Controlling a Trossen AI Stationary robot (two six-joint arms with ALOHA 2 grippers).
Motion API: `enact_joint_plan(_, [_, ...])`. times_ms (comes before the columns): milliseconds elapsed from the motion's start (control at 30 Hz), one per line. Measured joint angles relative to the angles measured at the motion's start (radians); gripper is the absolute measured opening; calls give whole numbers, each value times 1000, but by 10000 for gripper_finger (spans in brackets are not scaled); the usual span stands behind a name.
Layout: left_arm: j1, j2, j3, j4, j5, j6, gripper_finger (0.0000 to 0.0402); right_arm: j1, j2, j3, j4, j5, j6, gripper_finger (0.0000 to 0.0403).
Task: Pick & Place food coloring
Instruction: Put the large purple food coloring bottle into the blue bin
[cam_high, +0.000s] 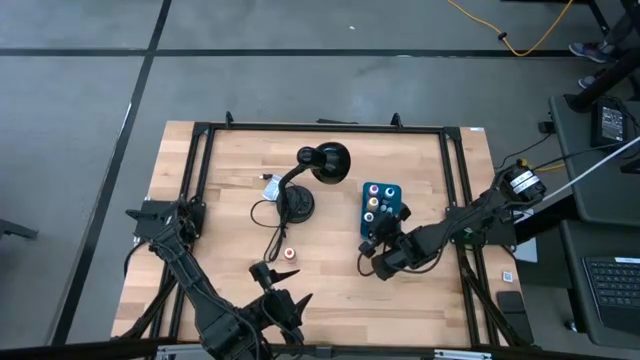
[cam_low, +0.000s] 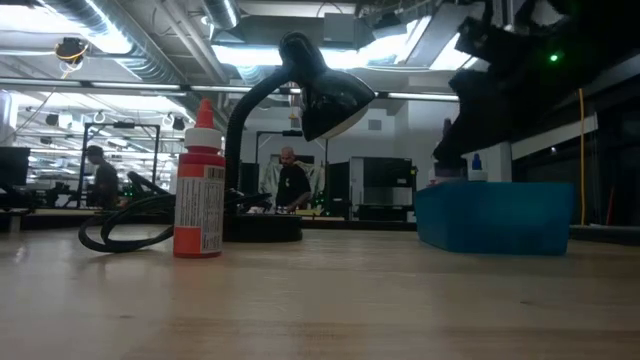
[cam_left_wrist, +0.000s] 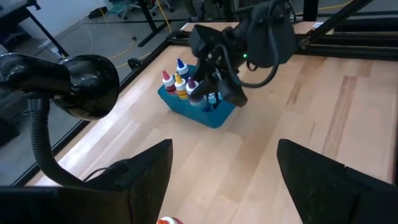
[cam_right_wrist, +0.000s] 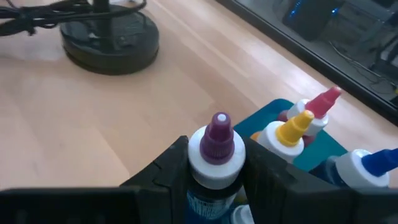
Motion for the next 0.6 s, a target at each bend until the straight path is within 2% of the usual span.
enact_joint_plan(367, [-19,1,0,0,-39,-37,281,-27,45,0,13,0,11,128])
enact_joint_plan(600, [-33,14,0,0,-31,-60,278,-27,45,0,10,10,11,174])
